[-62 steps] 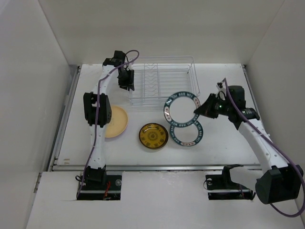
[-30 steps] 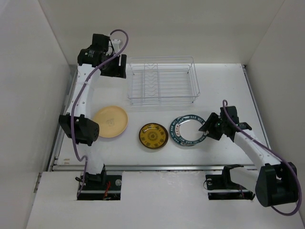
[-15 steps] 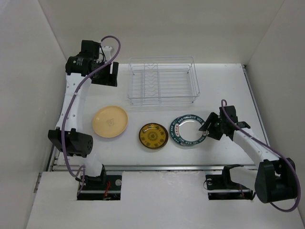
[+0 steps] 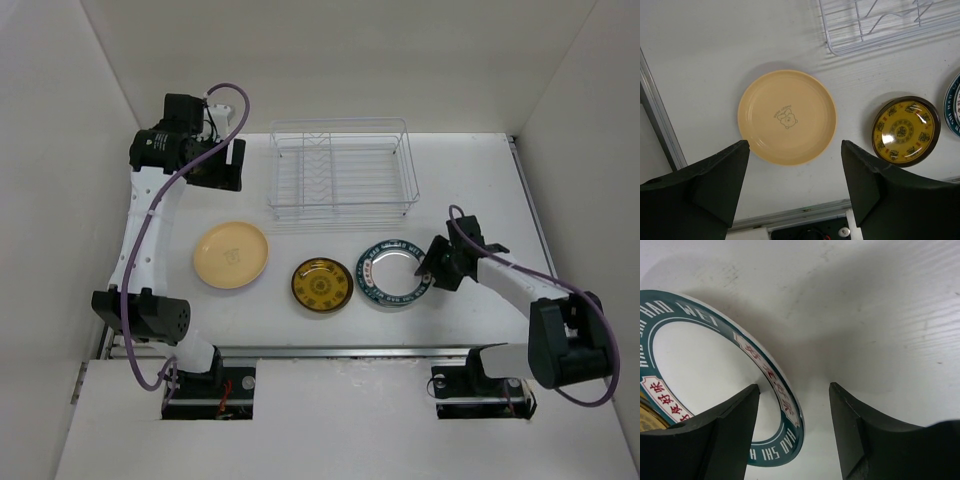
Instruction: Unload the plates from the dish rack
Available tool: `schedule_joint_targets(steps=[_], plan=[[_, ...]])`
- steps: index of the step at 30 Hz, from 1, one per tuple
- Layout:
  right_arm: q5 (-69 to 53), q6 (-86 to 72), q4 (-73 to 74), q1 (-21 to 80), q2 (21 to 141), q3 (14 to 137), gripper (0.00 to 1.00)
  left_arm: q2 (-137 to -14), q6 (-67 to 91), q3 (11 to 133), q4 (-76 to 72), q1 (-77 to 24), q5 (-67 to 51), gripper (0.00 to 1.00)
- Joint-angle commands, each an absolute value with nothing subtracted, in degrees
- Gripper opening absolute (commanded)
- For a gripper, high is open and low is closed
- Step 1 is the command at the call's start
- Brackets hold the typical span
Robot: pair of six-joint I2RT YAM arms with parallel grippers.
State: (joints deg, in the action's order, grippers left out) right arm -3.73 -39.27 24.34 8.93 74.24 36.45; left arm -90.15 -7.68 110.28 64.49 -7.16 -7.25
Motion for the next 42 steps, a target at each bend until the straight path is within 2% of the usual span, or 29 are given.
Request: schedule_joint_targets(steps=[1,8,14,20,22,24,25,26,27,28,33,36,42], plan=[[-0.3,-38.1,23.3,11.6,77.2,40.5,0.64,-87.9,-8.4,110.0,64.0,-7.0,-7.7,0.71],[2.8,-38.1,26.1,16.5,77.1,42.2,0.64,-87.4,-8.4,109.3,64.0,-7.0,-7.7,0.71],[4.0,-39.6,28.0,16.5,73.4,42.2,0.64,-86.8,-8.4,108.8,64.0,-7.0,-8.3,0.71],[6.1,-39.6,32.2,17.1,61.9,46.8,0.65,-83.7,-8.4,106.7,61.5,-7.0,-5.0,0.71],[8.0,-38.9,35.7,17.1,56.0,50.8,0.67,-80.5,-7.6,103.4,59.3,-7.0,-2.5,0.77],[8.5,-36.6,38.0,17.1,52.2,53.9,0.71,-78.0,-5.1,100.6,56.1,-7.0,3.6,0.83],[9.1,-35.9,40.2,17.1,48.7,57.0,0.79,-75.3,-4.2,97.6,55.2,-7.0,6.2,0.89],[9.9,-35.9,41.6,17.1,47.1,58.4,0.93,-73.8,-3.3,95.8,53.5,-5.8,8.9,0.93],[11.0,-35.9,43.1,17.1,45.7,60.0,0.98,-72.3,-2.5,94.0,52.7,-4.9,13.5,0.96],[13.2,-35.9,46.3,17.1,43.4,62.9,0.98,-70.9,-1.1,90.1,52.0,-3.9,15.8,1.0],[20.8,-35.2,54.4,17.1,39.7,72.1,1.0,-65.2,2.3,81.7,50.4,0.1,32.6,1.0],[25.3,-35.2,55.5,17.1,37.4,75.2,1.0,-63.0,5.3,79.1,50.4,3.8,33.4,1.0],[26.2,-35.2,55.6,17.1,35.8,75.3,1.0,-60.6,5.6,77.8,50.4,6.3,31.6,1.0]])
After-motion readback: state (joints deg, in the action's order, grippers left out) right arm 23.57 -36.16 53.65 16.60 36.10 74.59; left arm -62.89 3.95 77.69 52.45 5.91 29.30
